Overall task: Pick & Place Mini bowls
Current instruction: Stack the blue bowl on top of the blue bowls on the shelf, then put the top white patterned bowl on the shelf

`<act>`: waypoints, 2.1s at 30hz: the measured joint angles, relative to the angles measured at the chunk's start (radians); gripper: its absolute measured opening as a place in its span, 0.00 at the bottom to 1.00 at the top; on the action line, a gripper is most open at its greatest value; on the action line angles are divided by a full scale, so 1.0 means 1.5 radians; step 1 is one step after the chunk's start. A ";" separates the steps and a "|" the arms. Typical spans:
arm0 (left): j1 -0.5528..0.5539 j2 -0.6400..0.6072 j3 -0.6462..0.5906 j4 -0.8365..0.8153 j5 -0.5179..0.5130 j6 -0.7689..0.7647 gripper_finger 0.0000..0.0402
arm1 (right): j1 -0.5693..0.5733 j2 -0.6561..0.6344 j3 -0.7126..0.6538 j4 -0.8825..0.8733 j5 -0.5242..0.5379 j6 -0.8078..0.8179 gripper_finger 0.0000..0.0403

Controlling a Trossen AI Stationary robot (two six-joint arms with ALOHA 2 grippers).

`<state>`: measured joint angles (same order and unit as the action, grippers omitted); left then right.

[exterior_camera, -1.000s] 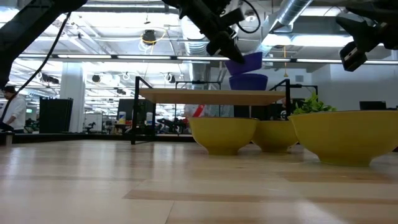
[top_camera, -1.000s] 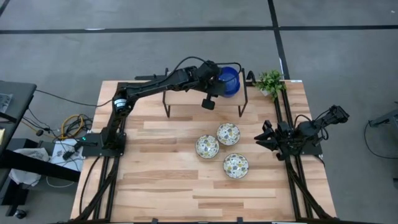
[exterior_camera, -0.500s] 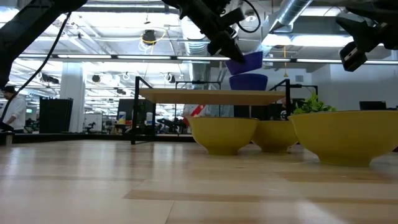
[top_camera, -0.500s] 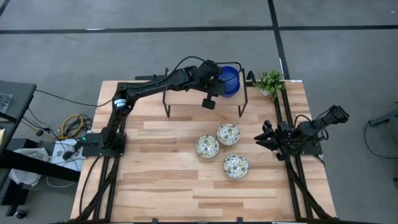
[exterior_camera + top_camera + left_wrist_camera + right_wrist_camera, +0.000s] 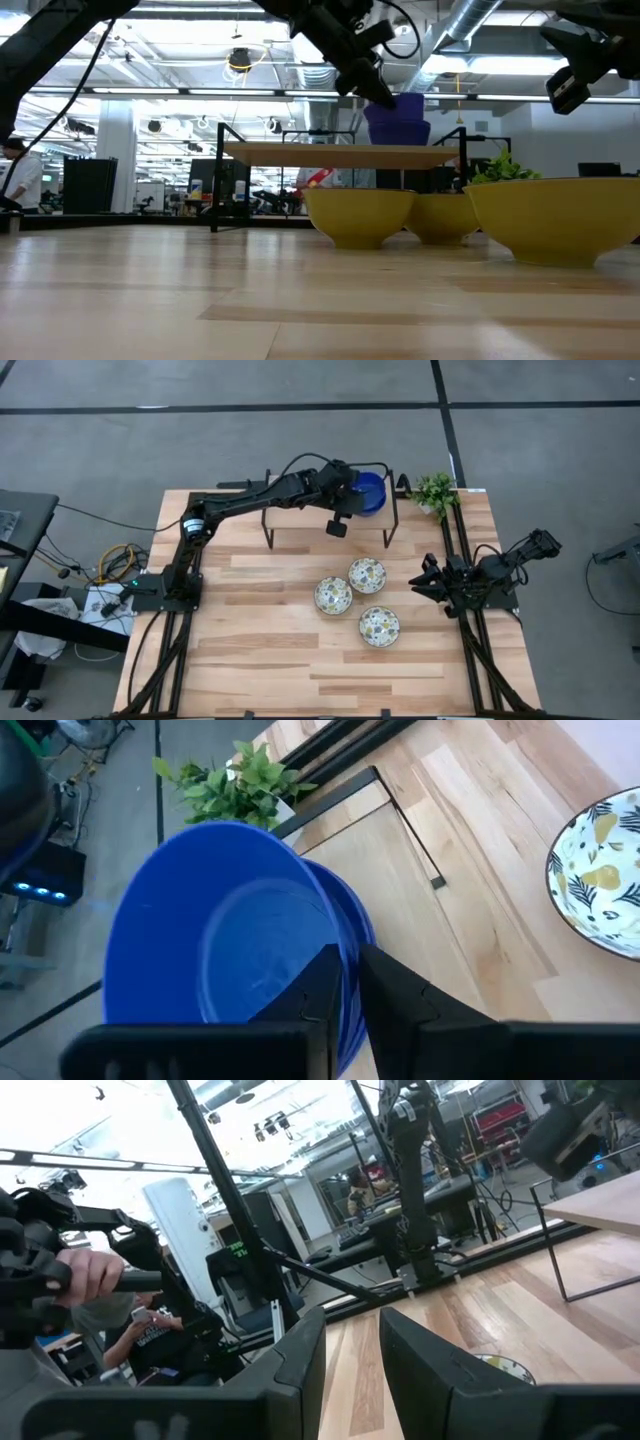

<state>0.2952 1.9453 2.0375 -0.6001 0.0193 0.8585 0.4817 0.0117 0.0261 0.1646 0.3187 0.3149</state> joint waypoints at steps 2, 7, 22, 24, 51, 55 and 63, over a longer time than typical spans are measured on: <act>0.000 0.000 -0.010 0.004 0.000 0.000 0.10 | 0.000 0.000 0.000 0.000 0.000 0.000 0.22; 0.000 0.000 -0.017 0.021 -0.012 0.000 0.13 | 0.000 0.000 0.000 0.000 0.000 0.000 0.22; -0.001 -0.013 -0.016 0.048 -0.013 0.000 0.23 | 0.000 0.000 0.000 0.000 -0.001 0.000 0.22; -0.001 -0.018 -0.016 0.056 -0.013 0.000 0.24 | 0.000 0.000 0.000 0.000 -0.001 0.000 0.22; -0.130 -0.322 -0.273 0.009 -0.049 -0.489 0.29 | 0.001 0.000 0.000 0.009 -0.003 0.061 0.22; -0.156 -0.397 -0.388 0.011 -0.050 -0.580 0.29 | 0.001 0.000 0.000 0.008 -0.003 0.105 0.22; -0.209 -0.494 -0.570 0.019 -0.052 -0.779 0.29 | 0.000 0.000 0.000 0.050 -0.002 0.225 0.22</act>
<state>-0.0178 1.2043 1.1823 -0.5710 -0.0582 -0.3102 0.4824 0.0116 0.0261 0.2400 0.3157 0.6530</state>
